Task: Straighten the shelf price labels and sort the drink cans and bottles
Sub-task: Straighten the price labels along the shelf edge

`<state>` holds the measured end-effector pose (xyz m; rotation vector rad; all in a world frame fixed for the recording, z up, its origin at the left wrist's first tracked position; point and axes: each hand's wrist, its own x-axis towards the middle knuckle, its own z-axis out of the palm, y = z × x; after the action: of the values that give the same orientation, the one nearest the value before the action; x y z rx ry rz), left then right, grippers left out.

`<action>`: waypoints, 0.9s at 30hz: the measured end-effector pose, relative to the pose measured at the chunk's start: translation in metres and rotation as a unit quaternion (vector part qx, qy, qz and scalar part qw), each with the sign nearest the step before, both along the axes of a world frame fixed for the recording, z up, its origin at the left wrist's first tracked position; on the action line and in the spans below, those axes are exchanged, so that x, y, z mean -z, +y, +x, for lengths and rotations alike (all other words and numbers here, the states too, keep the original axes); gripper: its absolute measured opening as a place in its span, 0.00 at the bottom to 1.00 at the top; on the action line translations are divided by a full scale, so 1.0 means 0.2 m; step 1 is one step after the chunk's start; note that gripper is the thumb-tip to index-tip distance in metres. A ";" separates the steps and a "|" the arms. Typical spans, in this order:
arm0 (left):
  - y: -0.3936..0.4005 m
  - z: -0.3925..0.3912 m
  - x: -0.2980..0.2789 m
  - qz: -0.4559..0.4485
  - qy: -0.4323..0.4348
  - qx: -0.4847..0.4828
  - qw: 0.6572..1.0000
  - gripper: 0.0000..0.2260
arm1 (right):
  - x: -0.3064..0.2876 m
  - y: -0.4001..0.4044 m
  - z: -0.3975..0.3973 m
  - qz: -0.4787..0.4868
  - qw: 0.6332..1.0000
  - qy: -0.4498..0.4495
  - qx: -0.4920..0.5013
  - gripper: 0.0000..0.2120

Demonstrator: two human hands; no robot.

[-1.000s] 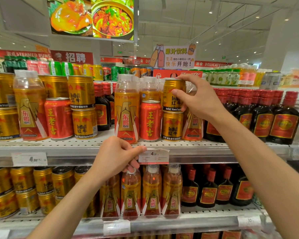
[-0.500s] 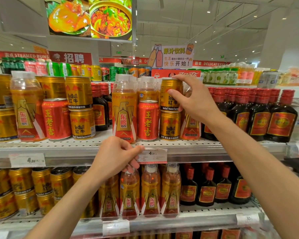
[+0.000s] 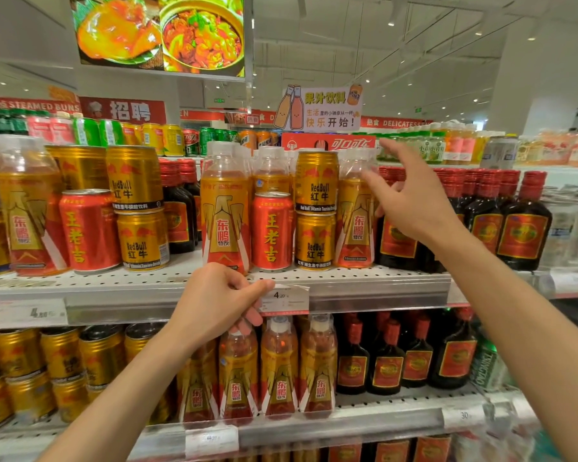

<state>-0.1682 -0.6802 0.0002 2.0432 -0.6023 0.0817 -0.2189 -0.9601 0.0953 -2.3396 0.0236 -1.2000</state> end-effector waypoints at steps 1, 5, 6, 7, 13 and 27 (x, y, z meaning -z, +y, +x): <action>0.00 0.00 0.00 0.001 -0.001 0.000 1.000 0.20 | 0.01 -0.01 0.00 -0.001 1.000 0.027 0.001 0.32; 0.00 0.00 0.00 -0.006 0.002 0.000 1.000 0.20 | 0.05 -0.03 0.00 -0.003 0.996 0.093 -0.011 0.38; 0.00 0.00 0.00 -0.007 0.001 0.000 1.000 0.20 | 0.05 -0.02 0.00 -0.002 0.996 0.093 -0.012 0.39; 0.00 0.00 0.00 -0.006 0.001 -0.001 1.000 0.20 | 0.05 -0.02 -0.01 -0.001 0.996 0.091 -0.012 0.39; -0.01 0.00 0.00 -0.008 0.001 -0.001 1.000 0.19 | 0.06 -0.01 -0.02 -0.008 0.997 0.074 -0.010 0.41; 0.00 0.01 0.02 -0.005 -0.004 -0.005 1.000 0.21 | 0.10 -0.02 0.01 -0.006 0.998 0.066 -0.011 0.41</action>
<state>-0.1660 -0.6810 -0.0030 2.0370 -0.5946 0.0982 -0.2173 -0.9645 0.0757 -2.4195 0.0350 -1.0372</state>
